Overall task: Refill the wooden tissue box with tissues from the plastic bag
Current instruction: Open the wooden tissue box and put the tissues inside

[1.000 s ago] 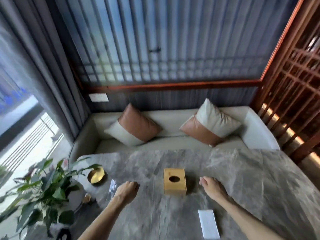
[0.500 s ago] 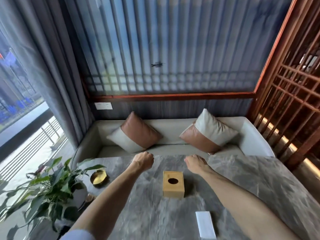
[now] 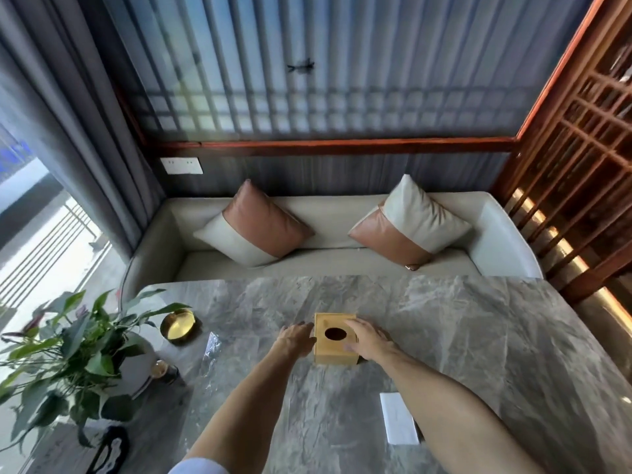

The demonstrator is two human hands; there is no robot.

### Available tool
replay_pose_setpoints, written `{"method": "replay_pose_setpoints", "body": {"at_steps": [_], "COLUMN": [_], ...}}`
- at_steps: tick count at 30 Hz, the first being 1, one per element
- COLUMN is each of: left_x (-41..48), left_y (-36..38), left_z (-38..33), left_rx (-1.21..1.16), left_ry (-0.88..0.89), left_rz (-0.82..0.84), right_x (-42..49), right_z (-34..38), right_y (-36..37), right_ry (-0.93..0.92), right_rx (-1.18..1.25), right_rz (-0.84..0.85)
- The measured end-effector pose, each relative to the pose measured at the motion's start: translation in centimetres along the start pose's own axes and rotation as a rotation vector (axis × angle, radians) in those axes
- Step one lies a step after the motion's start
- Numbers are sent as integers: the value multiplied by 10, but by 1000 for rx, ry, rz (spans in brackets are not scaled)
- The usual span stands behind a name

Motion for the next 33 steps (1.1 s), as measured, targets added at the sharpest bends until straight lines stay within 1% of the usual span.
{"method": "replay_pose_setpoints", "body": {"at_steps": [3,5,8,10,12,16,18,21,24,26,29,31,33], "left_x": [20,34,53,58,58,52,51,52,51,49,48,48,48], "left_y": [23,35,47,55,65,80,89,98,99,98,96,92,91], "left_z": [11,20,25,22,22,26,30,34,32,31,31,30,28], "left_rx": [-32,-125,-347,-516,-699,-1100,-1214,-1314,-1365,-1371,-1306,-1261,-1260], "left_ry": [-31,-89,-130,-125,-134,-89,-103,-181,-227,-244,-252,-261,-261], "left_rz": [87,114,109,90,50,-49,-28,9,-9,-47,-133,-184,-208], "right_x": [22,39,60,69,74,84,84,83,88,98,114,122,127], "right_z": [-14,-19,-19,-19,-22,-26,-25,-22,-17,-16,-23,-22,-24], "right_y": [22,31,43,48,50,55,60,65,52,29,-5,-14,-15], "right_ry": [16,-8,-92,-131,-163,-270,-273,-239,-288,-294,-96,-1,94], "right_rx": [-26,-98,-285,-358,-395,-558,-601,-606,-524,-398,-60,108,261], "right_rz": [80,102,87,22,-42,-60,-50,-33,33,160,464,599,675]}}
Point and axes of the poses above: each hand's wrist, its own x-axis towards the middle knuckle, its own y-axis out of the palm, z = x × y, the point moved 7 cm from there along x, towards the middle knuckle, and after that the axes turned 4 degrees about y, right-handed, at the moved point
